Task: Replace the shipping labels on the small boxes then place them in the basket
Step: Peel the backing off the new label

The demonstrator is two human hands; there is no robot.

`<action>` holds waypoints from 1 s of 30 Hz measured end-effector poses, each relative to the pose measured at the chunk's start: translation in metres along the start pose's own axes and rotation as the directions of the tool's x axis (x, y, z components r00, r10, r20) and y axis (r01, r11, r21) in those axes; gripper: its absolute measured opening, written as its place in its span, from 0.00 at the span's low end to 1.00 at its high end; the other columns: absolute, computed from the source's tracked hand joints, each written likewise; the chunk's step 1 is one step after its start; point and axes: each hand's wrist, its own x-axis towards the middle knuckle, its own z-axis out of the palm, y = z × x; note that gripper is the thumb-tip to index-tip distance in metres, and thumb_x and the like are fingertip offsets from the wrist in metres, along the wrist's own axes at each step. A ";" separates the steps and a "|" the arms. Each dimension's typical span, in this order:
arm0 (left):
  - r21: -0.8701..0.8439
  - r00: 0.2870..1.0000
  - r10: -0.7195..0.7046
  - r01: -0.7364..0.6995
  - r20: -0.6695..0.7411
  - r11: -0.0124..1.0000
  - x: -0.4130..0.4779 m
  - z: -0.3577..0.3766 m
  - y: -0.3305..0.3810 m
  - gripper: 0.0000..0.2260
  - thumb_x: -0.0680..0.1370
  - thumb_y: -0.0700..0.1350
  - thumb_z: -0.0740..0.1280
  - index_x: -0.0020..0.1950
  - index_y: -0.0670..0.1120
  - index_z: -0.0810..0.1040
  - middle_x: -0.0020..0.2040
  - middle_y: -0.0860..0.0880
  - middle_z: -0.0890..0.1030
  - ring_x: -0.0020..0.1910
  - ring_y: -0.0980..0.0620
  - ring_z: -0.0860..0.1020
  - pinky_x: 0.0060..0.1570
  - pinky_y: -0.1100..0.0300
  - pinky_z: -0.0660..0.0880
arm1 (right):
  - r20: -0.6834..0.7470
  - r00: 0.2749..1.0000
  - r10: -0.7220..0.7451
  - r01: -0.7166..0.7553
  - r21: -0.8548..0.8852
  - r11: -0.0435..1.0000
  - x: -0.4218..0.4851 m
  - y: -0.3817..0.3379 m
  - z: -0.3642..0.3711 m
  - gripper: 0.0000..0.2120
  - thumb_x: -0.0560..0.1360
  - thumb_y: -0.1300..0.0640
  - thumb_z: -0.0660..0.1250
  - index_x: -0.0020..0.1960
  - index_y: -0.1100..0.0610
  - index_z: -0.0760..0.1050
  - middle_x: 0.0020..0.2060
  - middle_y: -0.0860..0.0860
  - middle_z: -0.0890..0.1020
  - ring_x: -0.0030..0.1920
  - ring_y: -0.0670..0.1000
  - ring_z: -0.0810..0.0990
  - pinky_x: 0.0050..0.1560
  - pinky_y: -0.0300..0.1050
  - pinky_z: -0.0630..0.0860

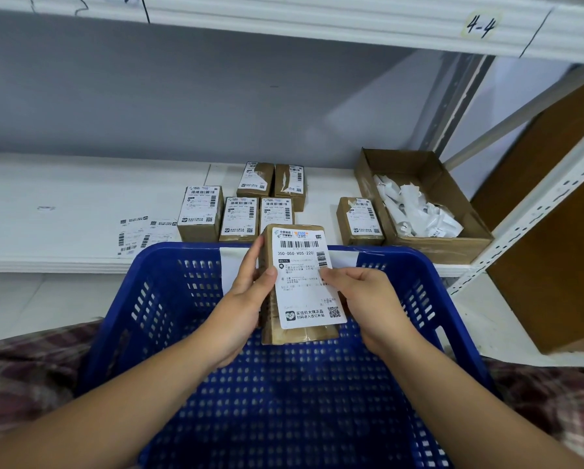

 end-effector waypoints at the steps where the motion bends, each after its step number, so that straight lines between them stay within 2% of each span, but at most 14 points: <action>1: 0.009 1.000 0.002 -0.002 -0.002 1.000 0.000 0.000 0.000 0.24 0.71 0.56 0.62 0.63 0.74 0.59 0.67 0.55 0.74 0.63 0.56 0.74 0.62 0.53 0.72 | -0.002 1.000 -0.002 0.002 -0.003 1.000 0.000 0.000 0.000 0.09 0.78 0.60 0.67 0.43 0.62 0.83 0.41 0.54 0.87 0.45 0.55 0.86 0.55 0.54 0.81; 6: 0.051 1.000 0.013 -0.013 -0.003 0.999 0.001 0.001 -0.001 0.20 0.78 0.49 0.60 0.61 0.73 0.59 0.64 0.56 0.75 0.59 0.58 0.76 0.59 0.57 0.74 | -0.011 1.000 -0.011 0.011 -0.020 1.000 0.001 0.002 0.000 0.10 0.78 0.59 0.67 0.44 0.65 0.82 0.40 0.54 0.87 0.44 0.56 0.86 0.54 0.54 0.81; 12: 0.100 1.000 0.007 -0.005 -0.014 0.995 0.002 0.000 -0.002 0.21 0.80 0.48 0.59 0.59 0.76 0.59 0.62 0.59 0.76 0.57 0.61 0.77 0.59 0.57 0.74 | -0.017 1.000 -0.023 0.023 -0.033 0.999 0.001 0.003 0.001 0.11 0.79 0.59 0.67 0.42 0.66 0.81 0.41 0.58 0.86 0.48 0.61 0.85 0.53 0.55 0.80; 16: 0.116 1.000 0.013 -0.012 -0.007 0.993 0.001 -0.001 -0.001 0.21 0.78 0.49 0.60 0.61 0.74 0.58 0.58 0.61 0.76 0.55 0.62 0.78 0.56 0.60 0.76 | -0.015 0.999 -0.032 0.031 -0.036 0.999 0.001 0.003 0.001 0.11 0.78 0.60 0.67 0.42 0.66 0.80 0.40 0.57 0.86 0.45 0.58 0.85 0.53 0.55 0.80; 19: 0.082 1.000 0.006 -0.005 -0.007 0.997 0.001 -0.001 0.000 0.22 0.74 0.52 0.62 0.60 0.75 0.60 0.60 0.59 0.77 0.57 0.59 0.78 0.59 0.53 0.75 | -0.009 0.999 -0.040 0.040 -0.033 0.999 0.002 0.003 0.000 0.12 0.78 0.60 0.68 0.44 0.70 0.79 0.39 0.56 0.86 0.42 0.55 0.85 0.52 0.54 0.80; 21: 0.062 1.000 -0.004 0.003 0.007 0.998 0.000 -0.002 0.001 0.24 0.71 0.52 0.65 0.60 0.75 0.61 0.60 0.60 0.77 0.58 0.58 0.78 0.59 0.53 0.75 | 0.000 0.999 -0.042 0.042 -0.032 0.999 0.002 0.004 -0.001 0.12 0.78 0.60 0.68 0.45 0.71 0.79 0.39 0.55 0.86 0.41 0.54 0.85 0.51 0.52 0.81; 24: 0.094 1.000 0.017 -0.019 0.022 0.995 -0.001 -0.002 0.000 0.30 0.74 0.42 0.68 0.60 0.74 0.60 0.50 0.68 0.79 0.53 0.62 0.79 0.49 0.63 0.79 | 0.005 0.999 -0.052 0.052 -0.039 0.998 0.003 0.003 -0.002 0.12 0.78 0.60 0.68 0.45 0.71 0.79 0.38 0.55 0.86 0.40 0.53 0.86 0.46 0.47 0.82; 26: 0.119 1.000 0.028 -0.030 0.013 0.992 -0.002 -0.001 0.000 0.33 0.75 0.36 0.68 0.59 0.73 0.60 0.46 0.71 0.78 0.50 0.64 0.80 0.42 0.67 0.78 | 0.009 0.999 -0.053 0.053 -0.054 0.997 0.003 0.003 -0.003 0.12 0.77 0.60 0.68 0.45 0.71 0.80 0.38 0.55 0.86 0.40 0.53 0.86 0.43 0.45 0.83; 28: 0.140 0.999 0.031 -0.032 0.007 0.990 -0.002 -0.001 0.000 0.34 0.75 0.35 0.67 0.60 0.73 0.59 0.46 0.70 0.78 0.50 0.64 0.80 0.42 0.67 0.78 | 0.007 0.998 -0.057 0.057 -0.094 0.994 0.004 0.003 -0.003 0.11 0.77 0.60 0.68 0.44 0.69 0.80 0.38 0.54 0.86 0.41 0.54 0.86 0.41 0.44 0.83; 30: 0.142 1.000 0.029 -0.029 0.002 0.989 -0.002 -0.001 -0.001 0.34 0.75 0.35 0.67 0.60 0.73 0.59 0.46 0.70 0.79 0.51 0.63 0.80 0.43 0.66 0.78 | -0.005 0.997 -0.083 0.081 -0.172 0.982 0.006 0.003 -0.004 0.11 0.77 0.59 0.69 0.42 0.68 0.81 0.38 0.55 0.86 0.42 0.57 0.86 0.44 0.48 0.82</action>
